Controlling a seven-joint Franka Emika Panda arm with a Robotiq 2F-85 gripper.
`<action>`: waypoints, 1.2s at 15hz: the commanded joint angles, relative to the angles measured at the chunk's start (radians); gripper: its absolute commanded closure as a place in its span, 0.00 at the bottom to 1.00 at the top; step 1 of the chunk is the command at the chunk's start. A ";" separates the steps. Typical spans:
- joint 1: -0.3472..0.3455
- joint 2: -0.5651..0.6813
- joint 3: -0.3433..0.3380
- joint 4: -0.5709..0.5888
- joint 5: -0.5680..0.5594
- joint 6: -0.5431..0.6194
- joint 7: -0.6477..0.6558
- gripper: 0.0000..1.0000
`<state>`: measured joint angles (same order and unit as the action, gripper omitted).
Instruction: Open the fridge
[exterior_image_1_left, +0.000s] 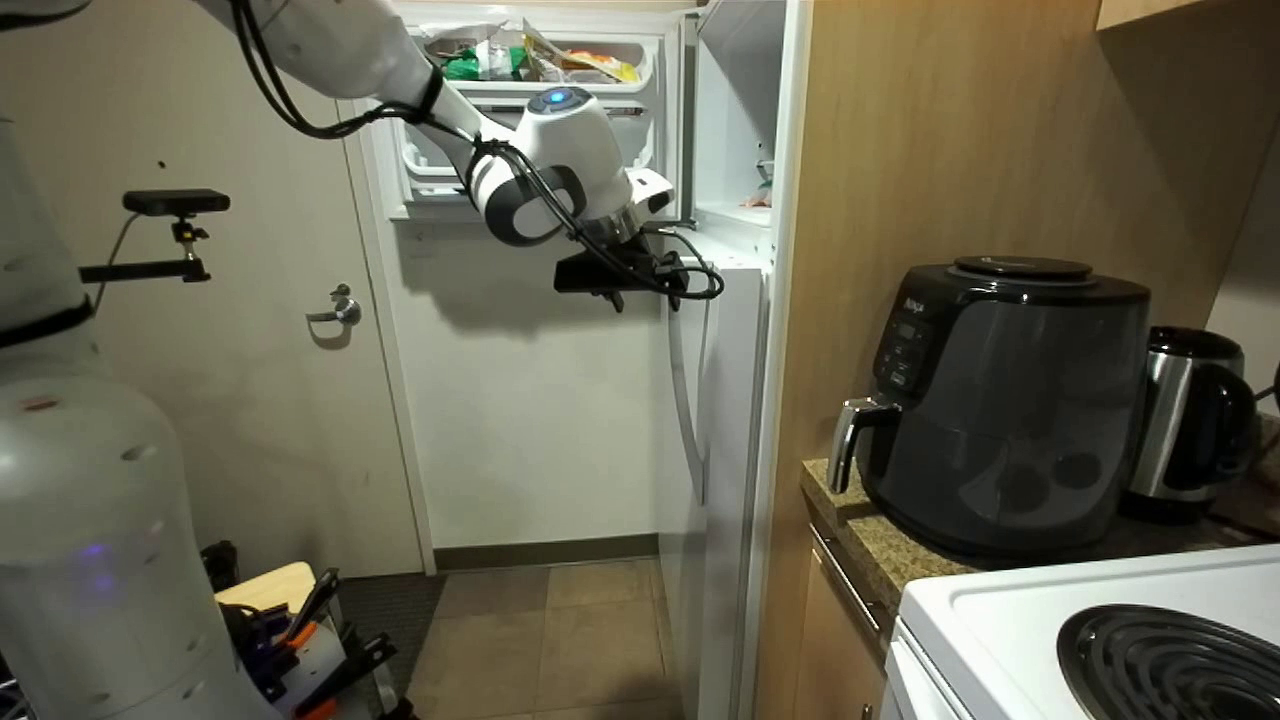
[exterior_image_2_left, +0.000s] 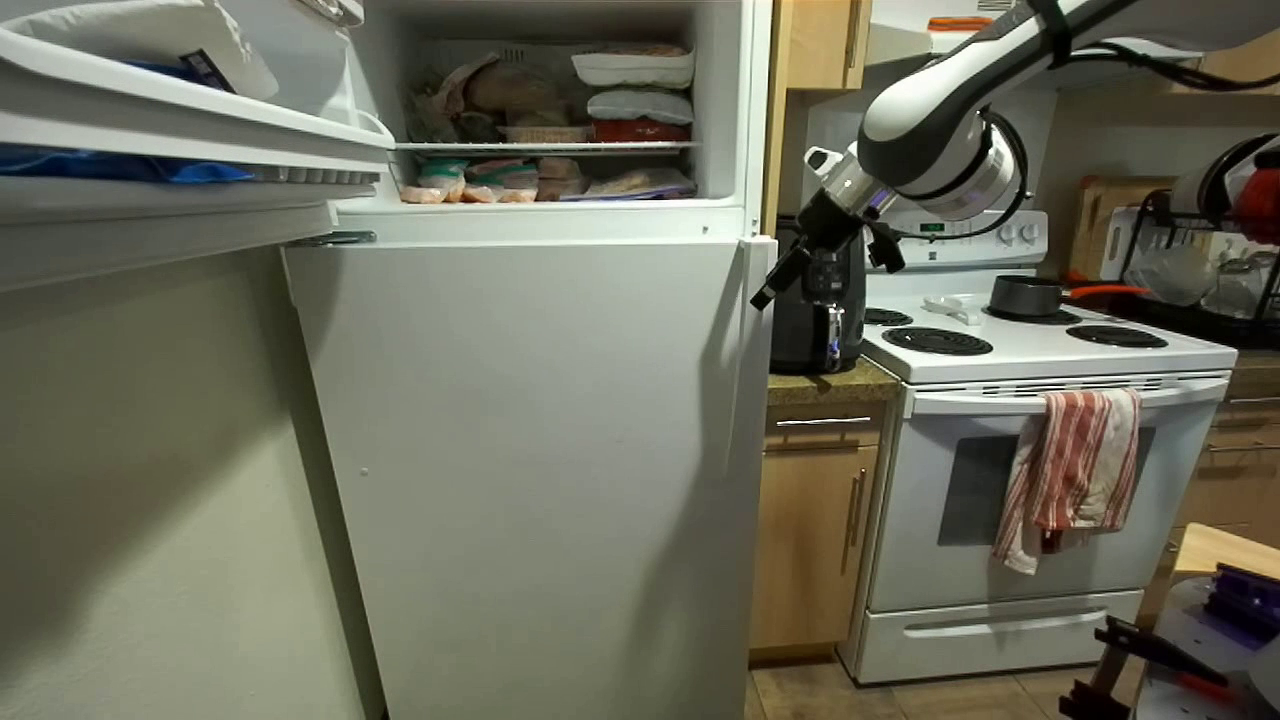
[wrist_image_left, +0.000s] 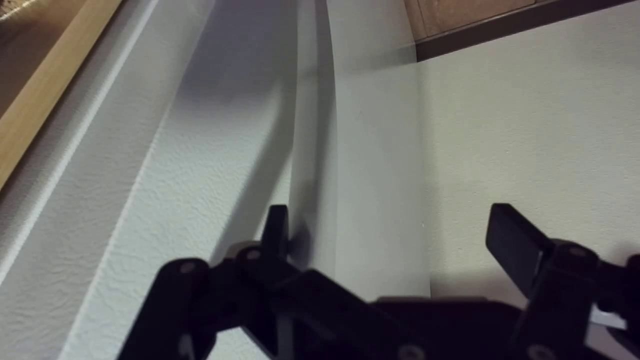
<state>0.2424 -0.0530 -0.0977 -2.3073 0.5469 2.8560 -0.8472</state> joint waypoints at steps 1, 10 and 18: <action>0.000 0.000 0.000 0.000 0.000 0.000 0.000 0.00; 0.008 0.032 0.002 -0.022 0.038 0.058 -0.040 0.00; 0.045 0.035 0.023 -0.029 0.344 0.129 -0.281 0.00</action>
<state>0.2652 -0.0149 -0.0865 -2.3408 0.7282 2.9760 -0.9937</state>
